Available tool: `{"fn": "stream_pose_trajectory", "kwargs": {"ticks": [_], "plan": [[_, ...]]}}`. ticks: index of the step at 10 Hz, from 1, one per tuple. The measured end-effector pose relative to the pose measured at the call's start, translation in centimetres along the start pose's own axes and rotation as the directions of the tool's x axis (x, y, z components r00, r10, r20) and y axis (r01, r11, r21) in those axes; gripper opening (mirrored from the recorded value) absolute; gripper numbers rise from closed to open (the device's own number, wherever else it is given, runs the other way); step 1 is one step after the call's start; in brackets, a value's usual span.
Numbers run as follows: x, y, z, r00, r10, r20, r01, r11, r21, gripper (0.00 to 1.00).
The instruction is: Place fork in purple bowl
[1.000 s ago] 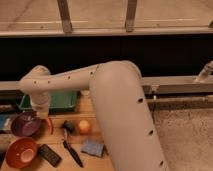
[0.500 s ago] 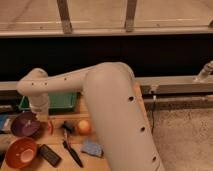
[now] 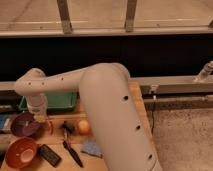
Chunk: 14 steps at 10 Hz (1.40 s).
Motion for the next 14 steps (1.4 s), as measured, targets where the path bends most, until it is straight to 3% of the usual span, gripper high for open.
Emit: {"fn": "stream_pose_trajectory", "kwargs": {"ticks": [5, 14], "plan": [[-0.34, -0.25, -0.55, 1.000, 0.000, 0.021, 0.000, 1.000, 0.004, 0.80], [-0.51, -0.15, -0.49, 1.000, -0.001, 0.021, 0.001, 1.000, 0.003, 0.80]]}}
